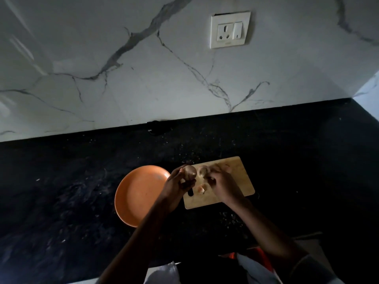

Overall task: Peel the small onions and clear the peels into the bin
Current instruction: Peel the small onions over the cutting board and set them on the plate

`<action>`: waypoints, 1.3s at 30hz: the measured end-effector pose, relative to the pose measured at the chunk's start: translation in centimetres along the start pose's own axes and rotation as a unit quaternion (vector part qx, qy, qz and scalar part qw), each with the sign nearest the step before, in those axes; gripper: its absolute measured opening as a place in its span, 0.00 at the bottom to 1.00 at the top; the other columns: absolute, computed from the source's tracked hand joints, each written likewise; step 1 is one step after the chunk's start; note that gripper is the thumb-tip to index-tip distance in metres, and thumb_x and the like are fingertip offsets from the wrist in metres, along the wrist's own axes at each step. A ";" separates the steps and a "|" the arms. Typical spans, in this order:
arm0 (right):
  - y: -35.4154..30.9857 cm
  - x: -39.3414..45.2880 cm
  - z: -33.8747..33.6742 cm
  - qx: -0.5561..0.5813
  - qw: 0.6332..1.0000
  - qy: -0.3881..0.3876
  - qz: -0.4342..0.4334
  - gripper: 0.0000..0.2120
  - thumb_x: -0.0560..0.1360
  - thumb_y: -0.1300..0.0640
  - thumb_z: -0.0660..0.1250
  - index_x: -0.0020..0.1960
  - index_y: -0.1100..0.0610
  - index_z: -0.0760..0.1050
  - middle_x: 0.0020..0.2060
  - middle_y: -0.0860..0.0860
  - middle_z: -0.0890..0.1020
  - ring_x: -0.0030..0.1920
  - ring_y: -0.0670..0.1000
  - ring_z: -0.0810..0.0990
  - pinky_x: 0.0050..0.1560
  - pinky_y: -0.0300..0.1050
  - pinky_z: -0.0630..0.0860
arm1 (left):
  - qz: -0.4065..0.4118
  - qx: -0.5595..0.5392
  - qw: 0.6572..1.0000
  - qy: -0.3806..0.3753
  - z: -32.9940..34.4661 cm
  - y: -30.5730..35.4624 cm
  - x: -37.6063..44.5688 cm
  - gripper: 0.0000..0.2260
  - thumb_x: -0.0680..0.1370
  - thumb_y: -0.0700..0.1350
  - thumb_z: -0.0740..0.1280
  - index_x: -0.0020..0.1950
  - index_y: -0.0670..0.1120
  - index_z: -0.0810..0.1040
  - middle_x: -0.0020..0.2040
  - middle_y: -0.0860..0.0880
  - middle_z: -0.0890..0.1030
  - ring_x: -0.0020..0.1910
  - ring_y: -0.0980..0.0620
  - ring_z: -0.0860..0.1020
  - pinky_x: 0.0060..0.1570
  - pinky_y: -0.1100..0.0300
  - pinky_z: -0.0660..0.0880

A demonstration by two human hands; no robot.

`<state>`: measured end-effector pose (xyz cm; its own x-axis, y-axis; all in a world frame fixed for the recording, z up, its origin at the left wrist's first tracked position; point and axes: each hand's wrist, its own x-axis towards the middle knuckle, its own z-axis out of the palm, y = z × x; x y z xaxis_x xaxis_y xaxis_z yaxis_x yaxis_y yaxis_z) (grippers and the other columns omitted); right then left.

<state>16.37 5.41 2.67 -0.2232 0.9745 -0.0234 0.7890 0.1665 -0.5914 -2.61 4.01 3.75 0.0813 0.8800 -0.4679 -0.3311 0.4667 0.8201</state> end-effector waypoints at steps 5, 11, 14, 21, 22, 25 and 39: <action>-1.6 -0.2 -1.1 0.017 0.999 0.032 -0.003 0.13 0.80 0.53 0.68 0.63 0.52 0.80 0.58 0.49 0.82 0.57 0.46 0.78 0.58 0.38 0.75 | -0.013 -0.028 0.999 0.008 0.2 -0.3 -0.2 0.11 0.85 0.45 0.56 0.57 0.39 0.74 0.49 0.41 0.77 0.40 0.46 0.80 0.48 0.54 0.78; -3.7 0.2 -2.3 0.170 0.985 0.022 -0.027 0.11 0.75 0.54 0.74 0.57 0.52 0.82 0.49 0.42 0.83 0.49 0.37 0.80 0.45 0.28 0.75 | -0.001 -0.028 0.999 -0.014 0.9 0.0 0.1 0.13 0.83 0.50 0.60 0.53 0.40 0.73 0.49 0.40 0.78 0.45 0.47 0.79 0.51 0.53 0.77; -3.0 0.6 -1.8 0.169 0.983 0.077 -0.002 0.05 0.74 0.56 0.75 0.51 0.52 0.84 0.46 0.43 0.85 0.47 0.39 0.82 0.47 0.34 0.77 | -0.005 -0.023 0.999 -0.047 1.3 0.5 -0.1 0.16 0.82 0.50 0.61 0.59 0.39 0.74 0.51 0.43 0.80 0.47 0.49 0.80 0.49 0.55 0.74; -3.0 0.6 -2.8 0.244 0.959 0.099 0.105 0.03 0.78 0.50 0.70 0.49 0.48 0.82 0.42 0.39 0.83 0.43 0.33 0.80 0.39 0.24 0.72 | 0.016 0.041 0.994 -0.101 1.2 0.8 -0.4 0.15 0.82 0.43 0.63 0.68 0.45 0.76 0.63 0.43 0.80 0.54 0.50 0.79 0.52 0.58 0.75; -3.1 0.7 -2.8 0.250 0.957 0.091 0.112 0.03 0.78 0.50 0.70 0.49 0.48 0.81 0.42 0.40 0.83 0.43 0.34 0.80 0.38 0.24 0.71 | 0.020 0.037 0.994 -0.100 1.4 0.9 -0.5 0.15 0.82 0.44 0.63 0.69 0.46 0.75 0.64 0.46 0.80 0.57 0.50 0.79 0.56 0.57 0.74; -3.2 0.9 -3.0 0.283 0.951 0.057 0.112 0.02 0.78 0.50 0.70 0.48 0.48 0.80 0.42 0.43 0.84 0.42 0.39 0.82 0.38 0.27 0.72 | 0.023 0.022 0.996 -0.089 1.5 1.2 -0.2 0.20 0.82 0.48 0.60 0.73 0.44 0.71 0.68 0.44 0.78 0.68 0.45 0.76 0.66 0.52 0.71; -2.6 2.3 -2.8 0.376 0.924 -0.023 0.065 0.24 0.64 0.30 0.74 0.59 0.35 0.81 0.59 0.42 0.83 0.63 0.46 0.79 0.65 0.56 0.77 | 0.076 0.017 0.992 -0.098 2.1 2.7 -0.6 0.14 0.84 0.40 0.57 0.68 0.43 0.74 0.60 0.44 0.82 0.59 0.49 0.80 0.60 0.56 0.77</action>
<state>15.39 7.67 6.46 -0.1926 0.9687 -0.1568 0.1933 -0.1192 -0.9739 -1.54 4.89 6.94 0.2148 0.9390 -0.2686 -0.3219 0.3277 0.8882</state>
